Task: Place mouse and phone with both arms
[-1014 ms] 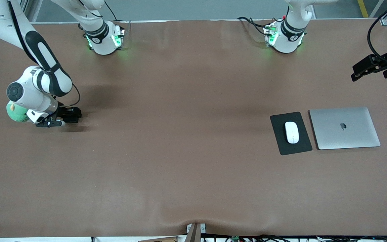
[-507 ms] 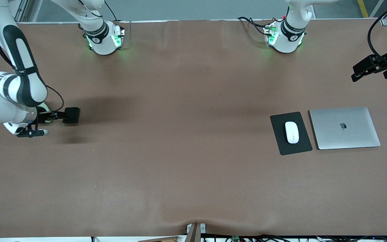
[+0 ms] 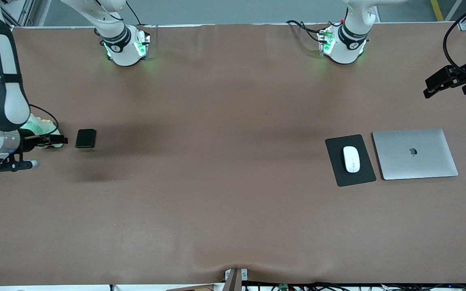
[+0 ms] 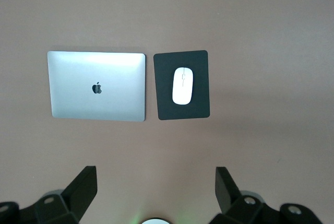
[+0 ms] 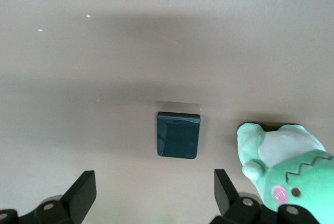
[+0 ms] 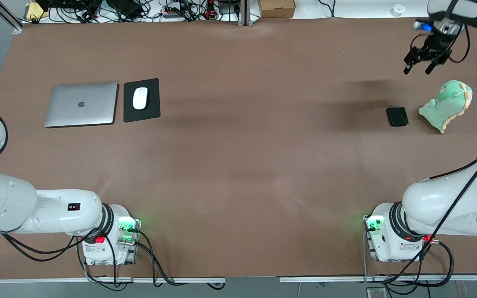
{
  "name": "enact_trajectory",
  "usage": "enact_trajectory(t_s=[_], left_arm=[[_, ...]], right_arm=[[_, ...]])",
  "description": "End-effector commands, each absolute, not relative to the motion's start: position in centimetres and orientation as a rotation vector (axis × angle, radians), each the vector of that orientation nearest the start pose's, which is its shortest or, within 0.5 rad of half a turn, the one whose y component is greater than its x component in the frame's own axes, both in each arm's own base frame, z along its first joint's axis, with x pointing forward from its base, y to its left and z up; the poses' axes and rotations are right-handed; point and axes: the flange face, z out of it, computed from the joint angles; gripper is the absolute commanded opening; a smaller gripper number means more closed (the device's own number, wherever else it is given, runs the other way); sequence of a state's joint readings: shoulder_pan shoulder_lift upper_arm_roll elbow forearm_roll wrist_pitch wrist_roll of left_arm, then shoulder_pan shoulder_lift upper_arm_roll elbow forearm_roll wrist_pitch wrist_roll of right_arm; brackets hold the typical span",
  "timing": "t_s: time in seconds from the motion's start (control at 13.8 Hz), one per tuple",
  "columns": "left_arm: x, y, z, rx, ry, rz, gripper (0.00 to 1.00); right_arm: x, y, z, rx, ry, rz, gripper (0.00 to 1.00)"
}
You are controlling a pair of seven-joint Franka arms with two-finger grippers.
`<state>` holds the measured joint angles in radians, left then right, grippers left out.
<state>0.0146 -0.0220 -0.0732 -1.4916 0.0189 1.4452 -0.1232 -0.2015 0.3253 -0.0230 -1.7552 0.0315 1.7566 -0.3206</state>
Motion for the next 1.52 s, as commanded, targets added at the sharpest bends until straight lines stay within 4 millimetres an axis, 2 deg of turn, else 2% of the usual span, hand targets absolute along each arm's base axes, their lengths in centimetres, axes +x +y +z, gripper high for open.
enact_trajectory(t_s=[0.0,0.14,0.29,0.51,0.65,0.8,0.87,1.09,1.23,1.45], left_arm=[[53.0,-3.0,67.0,-3.138,-0.082,0.024,1.0],[53.0,-3.0,67.0,-3.139,-0.079,0.024,1.0],[52.7,-2.9,67.3,-3.138,-0.079,0.017,1.0],[52.3,-2.5,67.1,-3.136,-0.07,0.069,1.0],[52.4,-2.6,66.9,-3.135,-0.07,0.082,1.0],[52.2,-2.5,67.1,-3.135,-0.072,0.079,1.0],[52.2,-2.5,67.1,-3.135,-0.072,0.079,1.0],[52.1,-2.6,67.3,-3.137,-0.072,0.072,1.0],[52.1,-2.5,67.2,-3.135,-0.077,0.074,1.0],[52.1,-2.4,67.1,-3.135,-0.077,0.079,1.0]], right_arm=[[60.5,-13.0,39.8,-3.003,-0.155,0.478,1.0],[60.9,-12.9,42.4,-3.008,-0.148,0.476,1.0],[60.7,-13.1,44.1,-3.009,-0.156,0.464,1.0],[59.8,-12.3,50.3,-3.044,-0.178,0.332,1.0],[58.9,-10.1,53.6,-3.037,-0.226,0.338,1.0],[58.6,-8.4,55.9,-3.037,-0.265,0.297,1.0],[58.0,-7.6,58.1,-3.054,-0.274,0.233,1.0],[56.7,-6.4,60.7,-3.075,-0.212,0.179,1.0],[55.9,-5.0,62.1,-3.085,-0.187,0.15,1.0],[55.4,-2.6,63.0,-3.094,-0.124,0.149,1.0]])
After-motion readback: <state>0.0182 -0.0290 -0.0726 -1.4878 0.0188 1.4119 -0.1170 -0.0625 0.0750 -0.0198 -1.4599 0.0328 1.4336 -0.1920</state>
